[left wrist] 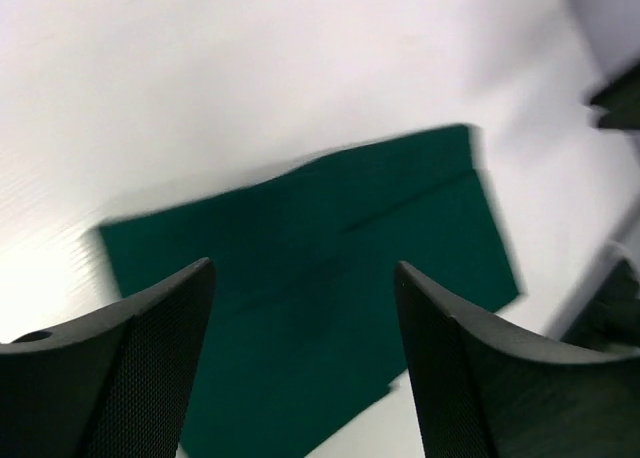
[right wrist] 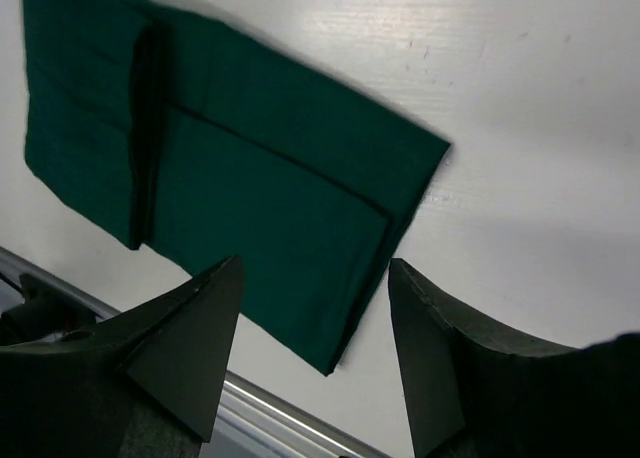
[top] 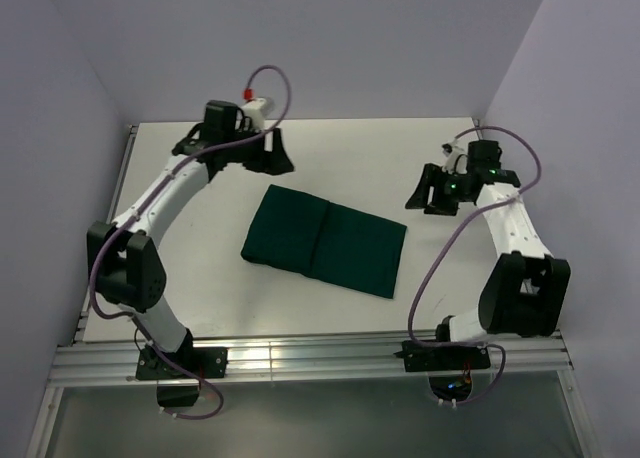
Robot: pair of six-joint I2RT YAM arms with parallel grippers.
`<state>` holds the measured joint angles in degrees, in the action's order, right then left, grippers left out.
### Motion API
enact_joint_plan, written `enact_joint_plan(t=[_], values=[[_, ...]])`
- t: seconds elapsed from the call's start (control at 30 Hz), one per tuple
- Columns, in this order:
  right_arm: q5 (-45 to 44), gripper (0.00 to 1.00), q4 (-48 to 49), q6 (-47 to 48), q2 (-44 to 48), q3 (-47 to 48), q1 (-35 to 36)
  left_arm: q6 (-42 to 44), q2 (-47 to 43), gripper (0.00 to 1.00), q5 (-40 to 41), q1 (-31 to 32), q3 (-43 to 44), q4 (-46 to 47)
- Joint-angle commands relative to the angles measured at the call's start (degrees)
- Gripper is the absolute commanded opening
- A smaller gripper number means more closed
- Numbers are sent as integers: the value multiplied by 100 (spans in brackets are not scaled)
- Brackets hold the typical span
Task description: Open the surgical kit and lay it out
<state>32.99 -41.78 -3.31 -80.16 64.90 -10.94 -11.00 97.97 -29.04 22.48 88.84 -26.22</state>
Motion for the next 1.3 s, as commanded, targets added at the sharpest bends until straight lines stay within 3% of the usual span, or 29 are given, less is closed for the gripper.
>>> enact_joint_plan(t=[0.0, 0.3, 0.77, 0.93, 1.07, 1.2, 1.27], values=[[-355, 67, -129, -46, -508, -65, 303, 397, -304, 76, 109, -759, -681, -446], [-232, 55, 117, -135, -1818, -22, 505, 714, -912, 72, 302, -1448, -1772, -130], [-39, 47, 258, -328, -2926, 452, 786, 811, -367, 65, 408, -1642, -2054, 20], [40, 23, 284, -398, -3102, 734, 813, 802, -367, 63, 390, -1650, -2186, 46], [76, 0, 284, -425, -3225, 945, 821, 758, -288, 49, 355, -1642, -2283, 169], [58, 0, 354, -486, -3418, 1164, 821, 609, 246, 43, 276, -1641, -2055, 135], [93, 0, 346, -513, -3471, 1235, 821, 556, 397, 48, 66, -1641, -1924, 73]])
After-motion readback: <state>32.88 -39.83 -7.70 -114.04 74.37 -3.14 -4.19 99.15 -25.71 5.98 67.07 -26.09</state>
